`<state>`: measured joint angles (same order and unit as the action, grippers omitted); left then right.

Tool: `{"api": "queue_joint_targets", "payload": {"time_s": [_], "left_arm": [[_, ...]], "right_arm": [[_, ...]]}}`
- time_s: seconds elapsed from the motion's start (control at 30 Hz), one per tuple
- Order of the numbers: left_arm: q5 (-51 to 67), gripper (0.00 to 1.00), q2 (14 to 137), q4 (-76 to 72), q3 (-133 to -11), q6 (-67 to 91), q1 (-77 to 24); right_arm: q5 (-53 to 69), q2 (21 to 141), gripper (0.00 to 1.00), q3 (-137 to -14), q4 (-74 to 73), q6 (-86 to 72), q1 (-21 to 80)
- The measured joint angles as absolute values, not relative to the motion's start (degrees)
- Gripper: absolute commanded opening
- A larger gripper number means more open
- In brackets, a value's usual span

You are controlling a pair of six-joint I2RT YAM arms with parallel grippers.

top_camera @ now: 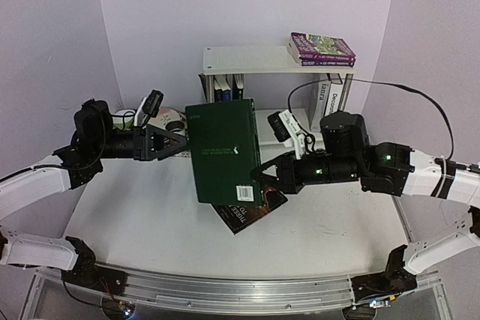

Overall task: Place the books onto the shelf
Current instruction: Pass from the left arm to the right, then place the book on the shelf.

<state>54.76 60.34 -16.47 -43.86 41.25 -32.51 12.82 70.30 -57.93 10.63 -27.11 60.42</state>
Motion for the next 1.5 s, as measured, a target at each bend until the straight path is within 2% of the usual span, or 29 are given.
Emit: {"api": "queue_joint_targets", "payload": {"time_s": [0.3, 0.57, 0.87, 1.17, 1.5], "left_arm": [[33.63, 0.95, 59.96, -1.98, -43.86, 29.78, -32.18], [26.2, 0.93, 62.57, 0.45, -43.9, 26.2, -32.18], [16.12, 0.91, 65.89, 2.76, -48.47, 25.96, -31.11], [15.46, 0.87, 76.36, 4.58, -56.62, 29.63, -24.86], [17.37, 0.84, 88.55, 5.48, -69.06, 30.39, -22.59]], "right_arm": [[-10.39, 66.35, 0.0, -50.57, 4.25, -19.0, 59.77], [-23.42, 66.3, 0.0, -39.27, 20.93, -13.17, 56.07], [-27.27, 77.87, 0.0, -38.13, 45.1, -6.63, 50.46], [-27.79, 89.08, 0.0, -43.29, 53.47, -5.34, 47.13], [-26.22, 99.31, 0.0, -47.99, 60.36, -5.34, 43.62]]}}
